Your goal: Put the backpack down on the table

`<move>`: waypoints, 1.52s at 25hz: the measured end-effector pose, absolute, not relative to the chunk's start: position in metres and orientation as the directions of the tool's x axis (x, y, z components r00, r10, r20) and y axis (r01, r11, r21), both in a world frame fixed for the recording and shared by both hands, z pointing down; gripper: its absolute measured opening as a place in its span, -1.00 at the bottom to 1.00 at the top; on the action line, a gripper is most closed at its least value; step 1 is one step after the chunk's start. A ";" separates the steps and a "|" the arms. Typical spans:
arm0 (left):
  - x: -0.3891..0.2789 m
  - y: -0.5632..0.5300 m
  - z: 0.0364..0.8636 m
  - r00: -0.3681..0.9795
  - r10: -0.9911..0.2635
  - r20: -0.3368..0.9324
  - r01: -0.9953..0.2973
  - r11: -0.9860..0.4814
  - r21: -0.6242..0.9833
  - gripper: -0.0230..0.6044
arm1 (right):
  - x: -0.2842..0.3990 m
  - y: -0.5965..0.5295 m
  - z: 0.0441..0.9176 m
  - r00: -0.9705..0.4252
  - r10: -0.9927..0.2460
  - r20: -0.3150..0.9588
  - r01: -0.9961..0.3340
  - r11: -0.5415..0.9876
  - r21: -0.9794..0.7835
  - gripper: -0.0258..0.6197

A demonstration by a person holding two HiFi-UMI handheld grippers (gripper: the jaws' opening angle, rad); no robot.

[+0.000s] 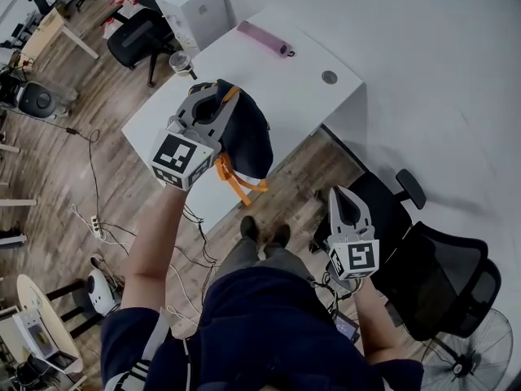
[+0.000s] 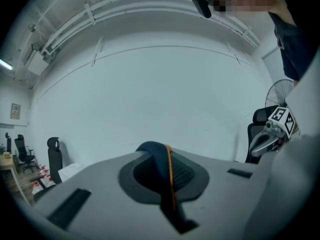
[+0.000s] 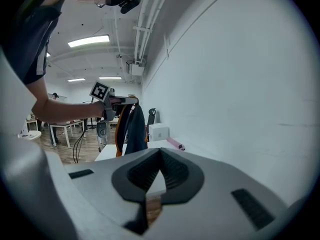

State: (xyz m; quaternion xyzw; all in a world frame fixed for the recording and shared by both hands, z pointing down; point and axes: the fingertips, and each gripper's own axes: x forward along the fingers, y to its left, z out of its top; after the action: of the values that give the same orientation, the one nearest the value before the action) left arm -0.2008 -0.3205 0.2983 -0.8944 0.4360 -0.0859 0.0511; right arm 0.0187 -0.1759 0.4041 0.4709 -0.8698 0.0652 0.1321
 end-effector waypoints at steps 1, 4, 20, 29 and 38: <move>-0.198 -0.325 0.300 0.608 -0.787 0.108 -0.770 -0.617 -0.162 -0.91 | 0.018 -0.177 0.405 -0.523 -0.801 0.291 -0.835 0.549 0.012 -0.92; -0.190 -0.339 0.306 0.615 -0.781 0.105 -0.767 -0.624 -0.151 -0.91 | 0.014 -0.181 0.404 -0.525 -0.801 0.288 -0.834 0.552 0.015 -0.92; -0.166 -0.416 0.350 0.615 -0.784 0.088 -0.779 -0.621 -0.089 -0.91 | -0.014 -0.220 0.395 -0.546 -0.806 0.231 -0.822 0.568 0.040 -0.92; -0.164 -0.451 0.369 0.600 -0.797 0.069 -0.791 -0.604 -0.101 -0.91 | -0.028 -0.252 0.386 -0.542 -0.824 0.166 -0.830 0.556 0.051 -0.92; -0.176 -0.492 0.391 0.579 -0.807 0.116 -0.798 -0.590 -0.124 -0.91 | -0.046 -0.277 0.390 -0.556 -0.815 0.161 -0.821 0.569 0.044 -0.92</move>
State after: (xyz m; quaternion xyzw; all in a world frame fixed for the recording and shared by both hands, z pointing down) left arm -0.1759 -0.4916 0.3913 -0.8880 0.4518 -0.0800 0.0289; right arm -0.0459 -0.2771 0.3902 0.4639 -0.8819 0.0182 0.0815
